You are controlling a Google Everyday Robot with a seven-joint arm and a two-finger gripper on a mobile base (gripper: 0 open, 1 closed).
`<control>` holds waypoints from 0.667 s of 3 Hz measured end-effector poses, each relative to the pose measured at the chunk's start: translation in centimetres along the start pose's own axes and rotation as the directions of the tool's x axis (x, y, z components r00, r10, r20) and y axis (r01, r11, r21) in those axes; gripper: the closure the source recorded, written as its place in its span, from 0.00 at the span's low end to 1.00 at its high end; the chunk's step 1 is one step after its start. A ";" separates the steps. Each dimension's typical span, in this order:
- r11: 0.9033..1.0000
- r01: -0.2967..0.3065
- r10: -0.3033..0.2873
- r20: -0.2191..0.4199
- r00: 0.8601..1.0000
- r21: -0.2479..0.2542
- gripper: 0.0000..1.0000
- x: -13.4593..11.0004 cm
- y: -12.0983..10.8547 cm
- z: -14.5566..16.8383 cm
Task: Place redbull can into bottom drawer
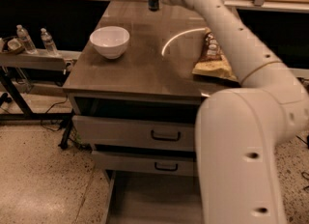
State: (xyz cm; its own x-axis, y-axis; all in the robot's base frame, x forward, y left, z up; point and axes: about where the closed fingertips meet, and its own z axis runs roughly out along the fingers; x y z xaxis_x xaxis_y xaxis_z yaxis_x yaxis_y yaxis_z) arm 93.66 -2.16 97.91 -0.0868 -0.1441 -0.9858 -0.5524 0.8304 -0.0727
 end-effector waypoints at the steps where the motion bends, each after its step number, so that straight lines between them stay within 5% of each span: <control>1: 0.987 -0.033 0.029 -0.028 0.999 -0.159 1.00 -2.8 5.1 -3.8; 2: 0.989 -0.030 0.026 -0.030 0.999 -0.147 1.00 -2.2 4.8 -3.2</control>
Offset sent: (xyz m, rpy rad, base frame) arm -0.0413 0.0172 0.0240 0.0230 0.0379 0.1064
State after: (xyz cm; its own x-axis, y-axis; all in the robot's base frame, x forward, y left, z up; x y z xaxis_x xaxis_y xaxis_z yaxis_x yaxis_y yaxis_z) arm 88.56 0.40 100.22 -0.1260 -0.1386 -0.9823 -0.6657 0.7459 -0.0198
